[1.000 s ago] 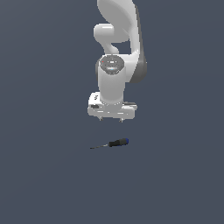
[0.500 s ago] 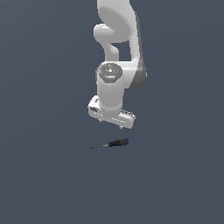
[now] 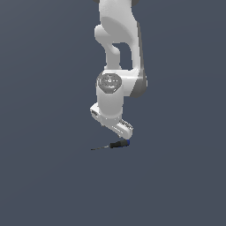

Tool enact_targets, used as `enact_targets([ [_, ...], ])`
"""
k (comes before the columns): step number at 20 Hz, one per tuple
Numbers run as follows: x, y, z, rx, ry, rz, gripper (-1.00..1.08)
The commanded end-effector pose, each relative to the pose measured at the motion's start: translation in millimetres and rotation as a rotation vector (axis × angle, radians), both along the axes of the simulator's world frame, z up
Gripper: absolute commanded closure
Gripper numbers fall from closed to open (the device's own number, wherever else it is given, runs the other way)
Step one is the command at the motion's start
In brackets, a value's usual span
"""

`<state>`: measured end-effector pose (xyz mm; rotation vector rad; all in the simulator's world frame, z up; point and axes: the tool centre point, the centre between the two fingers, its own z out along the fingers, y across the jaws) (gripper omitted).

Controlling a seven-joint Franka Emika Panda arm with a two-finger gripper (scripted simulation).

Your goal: Pick up the object and move it to a goal position.

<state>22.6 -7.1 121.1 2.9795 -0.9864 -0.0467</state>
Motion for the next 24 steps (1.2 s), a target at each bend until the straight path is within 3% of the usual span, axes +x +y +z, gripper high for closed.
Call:
enact_targets([
  [1,4,-1,-5,-0.001,-0.002,-0.074,-0.92],
  [16,26,-4,-38,-0.01,-0.015,-0.502,-0.92],
  [24,34,-5,-50,-0.015,-0.022,-0.663,-0.92],
])
